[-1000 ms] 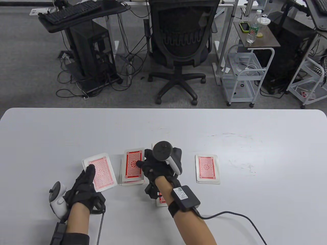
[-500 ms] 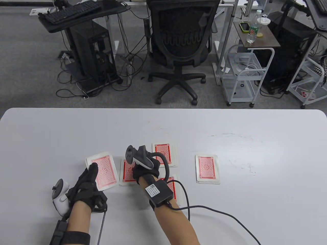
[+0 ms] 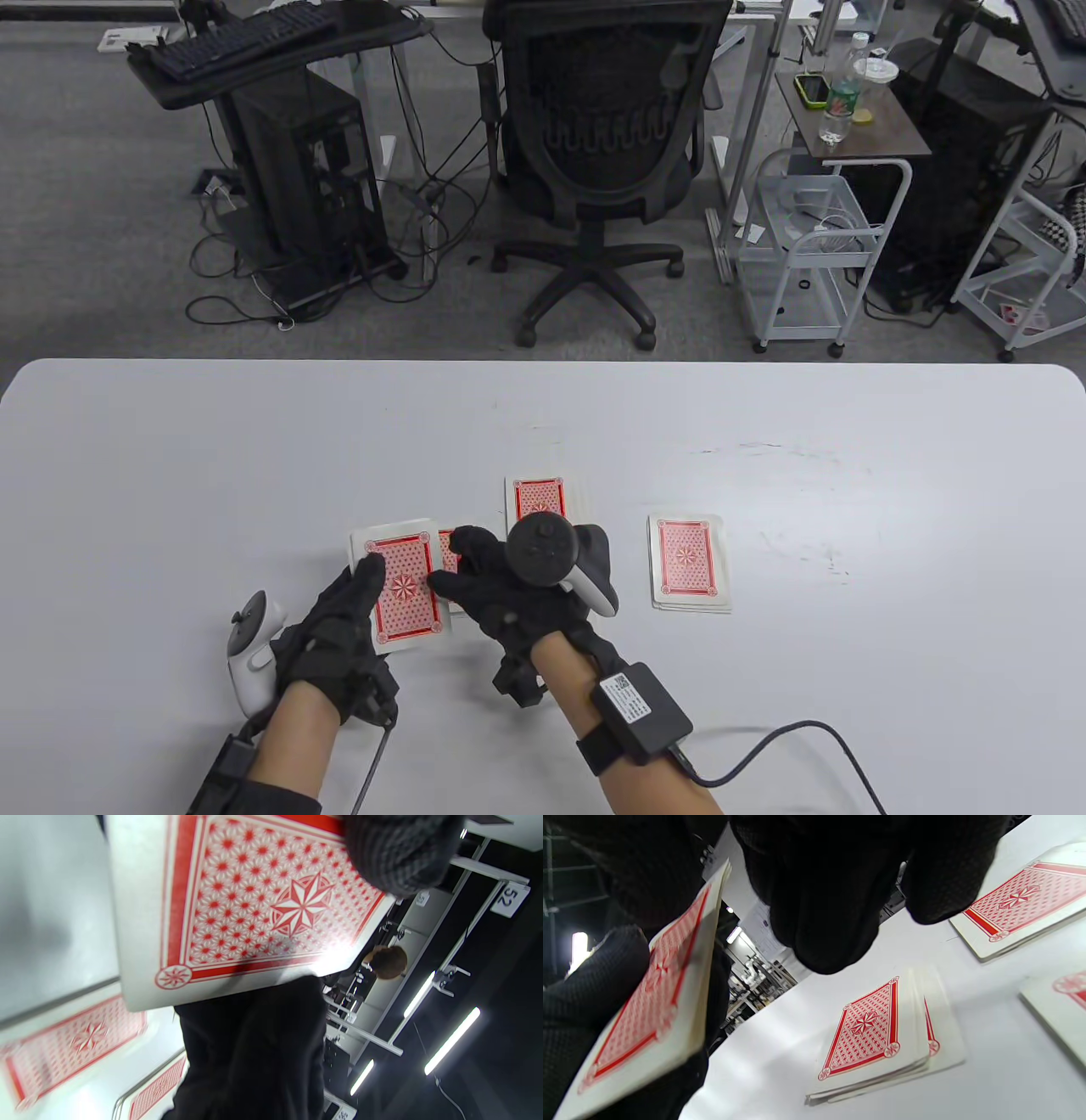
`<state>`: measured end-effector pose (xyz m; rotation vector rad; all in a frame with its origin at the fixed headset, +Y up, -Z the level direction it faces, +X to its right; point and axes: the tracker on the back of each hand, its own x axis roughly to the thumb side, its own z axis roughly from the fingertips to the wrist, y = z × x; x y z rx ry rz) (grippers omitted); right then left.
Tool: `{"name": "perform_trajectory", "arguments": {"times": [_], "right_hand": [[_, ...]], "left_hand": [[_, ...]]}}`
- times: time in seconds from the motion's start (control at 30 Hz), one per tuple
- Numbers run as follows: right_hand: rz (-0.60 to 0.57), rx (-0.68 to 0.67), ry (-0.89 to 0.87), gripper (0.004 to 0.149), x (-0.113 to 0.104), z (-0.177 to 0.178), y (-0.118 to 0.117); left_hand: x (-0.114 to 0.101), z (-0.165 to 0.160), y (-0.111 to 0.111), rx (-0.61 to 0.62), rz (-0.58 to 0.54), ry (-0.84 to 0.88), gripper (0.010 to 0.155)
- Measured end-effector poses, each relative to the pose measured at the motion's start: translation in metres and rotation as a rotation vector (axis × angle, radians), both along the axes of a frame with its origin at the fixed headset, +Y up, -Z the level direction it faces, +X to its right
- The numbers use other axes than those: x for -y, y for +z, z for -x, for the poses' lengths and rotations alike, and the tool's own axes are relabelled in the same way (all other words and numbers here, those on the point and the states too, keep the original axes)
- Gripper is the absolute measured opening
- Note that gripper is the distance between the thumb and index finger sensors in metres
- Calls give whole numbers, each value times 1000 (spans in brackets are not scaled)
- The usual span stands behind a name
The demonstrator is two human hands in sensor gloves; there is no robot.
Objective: Four-player card dealing with fan arrangement
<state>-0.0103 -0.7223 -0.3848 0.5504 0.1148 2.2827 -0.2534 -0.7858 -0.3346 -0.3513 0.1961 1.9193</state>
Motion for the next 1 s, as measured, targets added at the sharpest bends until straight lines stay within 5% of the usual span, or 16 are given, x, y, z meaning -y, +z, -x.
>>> {"name": "perform_trajectory", "arguments": {"times": [0.2,0.57,0.77,1.0], "right_hand": [[78,14,-152,54,4,-10,1],[168,113,-200,60,-7,-35,-29],[154,261,43,64,-14,-46,-78],[237,437,396,67,9,-51,-130]], "left_hand": [[0,-9,6,-1,-13,-14,46],[8,17,1,-74,33,-19,47],[15,33,-3,-128,65,-23,47],[14,36,-5,-125,59,-8,47]]}}
